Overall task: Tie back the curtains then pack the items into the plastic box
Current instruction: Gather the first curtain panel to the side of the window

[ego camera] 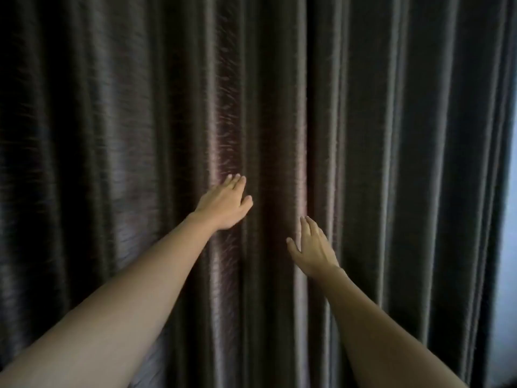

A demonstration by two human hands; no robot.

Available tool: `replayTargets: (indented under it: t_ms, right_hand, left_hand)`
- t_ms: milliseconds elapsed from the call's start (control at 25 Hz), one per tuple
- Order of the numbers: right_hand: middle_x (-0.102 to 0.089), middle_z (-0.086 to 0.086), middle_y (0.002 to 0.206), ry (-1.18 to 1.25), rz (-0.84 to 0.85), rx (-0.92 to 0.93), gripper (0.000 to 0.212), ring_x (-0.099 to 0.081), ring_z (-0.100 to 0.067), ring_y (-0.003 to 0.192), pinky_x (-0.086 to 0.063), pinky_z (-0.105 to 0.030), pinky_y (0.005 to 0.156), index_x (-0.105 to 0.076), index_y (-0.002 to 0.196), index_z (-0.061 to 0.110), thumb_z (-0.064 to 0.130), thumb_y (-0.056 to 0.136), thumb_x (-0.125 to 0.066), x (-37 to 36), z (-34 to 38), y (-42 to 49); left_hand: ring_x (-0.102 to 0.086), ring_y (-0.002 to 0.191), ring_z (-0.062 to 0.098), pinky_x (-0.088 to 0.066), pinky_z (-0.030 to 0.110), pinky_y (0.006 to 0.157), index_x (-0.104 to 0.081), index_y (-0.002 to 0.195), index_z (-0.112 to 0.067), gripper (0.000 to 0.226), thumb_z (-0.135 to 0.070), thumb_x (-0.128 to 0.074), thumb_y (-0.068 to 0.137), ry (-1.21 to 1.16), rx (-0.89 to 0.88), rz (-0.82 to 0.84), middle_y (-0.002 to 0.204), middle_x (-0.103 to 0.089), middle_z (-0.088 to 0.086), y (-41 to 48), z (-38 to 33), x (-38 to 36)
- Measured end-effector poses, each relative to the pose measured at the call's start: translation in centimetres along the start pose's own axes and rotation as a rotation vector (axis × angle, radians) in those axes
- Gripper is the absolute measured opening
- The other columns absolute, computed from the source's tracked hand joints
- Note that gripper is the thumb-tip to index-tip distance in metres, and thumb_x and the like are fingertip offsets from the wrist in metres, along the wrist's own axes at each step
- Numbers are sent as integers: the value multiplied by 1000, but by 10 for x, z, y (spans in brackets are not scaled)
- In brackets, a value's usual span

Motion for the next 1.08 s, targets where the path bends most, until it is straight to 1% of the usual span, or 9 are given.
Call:
replayTargets:
  t_ms: [120,280,400,480,600,760,840,960,1080]
  right_hand:
    - [-16,-9,158,63,-35,-44,75,-15,-23,146,-16,-35,117,-12,149,9,47,93,-44,-5,-34,27]
    - [-13,-6,159,183,27,-16,91,-15,-21,145,-16,-31,116,-8,150,13,61,85,-49,-22,-69,67]
    - [-11,-3,159,318,65,7,107,-16,-19,145,-18,-32,116,-7,150,17,76,72,-50,-29,-82,94]
    - [-13,-3,158,407,110,42,117,-21,-17,143,-21,-28,115,-6,150,19,82,64,-52,-36,-79,109]
    - [-24,0,154,535,162,121,121,-29,-4,133,-26,-20,108,-7,150,23,81,58,-60,-51,-64,126]
    - [-34,7,150,659,352,138,124,-49,-14,125,-45,-35,104,3,143,45,82,48,-67,-77,-32,142]
    - [-35,5,150,602,392,178,121,-50,-19,125,-43,-34,102,10,137,54,87,45,-62,-86,-10,150]
    - [-26,0,155,543,275,259,124,-39,-21,135,-38,-33,103,13,140,49,95,44,-51,-98,32,157]
    - [-20,6,157,567,132,324,125,-23,-19,142,-30,-41,113,9,145,40,96,48,-47,-110,78,148]
  left_hand:
    - [-5,147,17,-10,39,117,-11,150,-13,60,-39,-27,99,36,-132,-63,160,-8,2,47,-34,-4]
    - [-11,146,19,-10,41,117,-28,146,-13,52,-31,-34,98,135,-357,-280,158,-20,3,110,-79,-5]
    - [-11,146,21,-8,44,116,-32,145,-17,51,-33,-34,97,296,-407,-325,157,-21,2,152,-98,-7]
    - [-7,147,23,-2,51,115,-31,145,-23,50,-37,-30,97,437,-380,-313,156,-25,0,169,-101,-13]
    - [-12,146,27,2,63,110,-44,137,-25,49,-43,-28,95,558,-223,-326,142,-48,7,182,-90,-18]
    - [-39,127,27,-13,65,109,-64,111,-17,33,-35,-48,89,743,-30,-459,121,-59,9,182,-63,-8]
    - [-32,133,28,-14,65,110,-63,112,-15,31,-25,-56,85,839,31,-512,134,-48,11,179,-41,1]
    - [4,145,35,-2,59,112,-23,147,-14,75,-31,-60,83,940,215,-534,158,2,14,173,7,19]
    - [9,145,35,-4,58,113,-5,150,-14,96,-44,-64,81,943,310,-589,158,14,13,157,47,40]
Point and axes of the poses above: each hand's wrist, its own y-axis towards the middle knuckle, its own x-axis out of the back of the hand, z = x × y, the point moved 3 cm from there along y, towards the middle knuckle
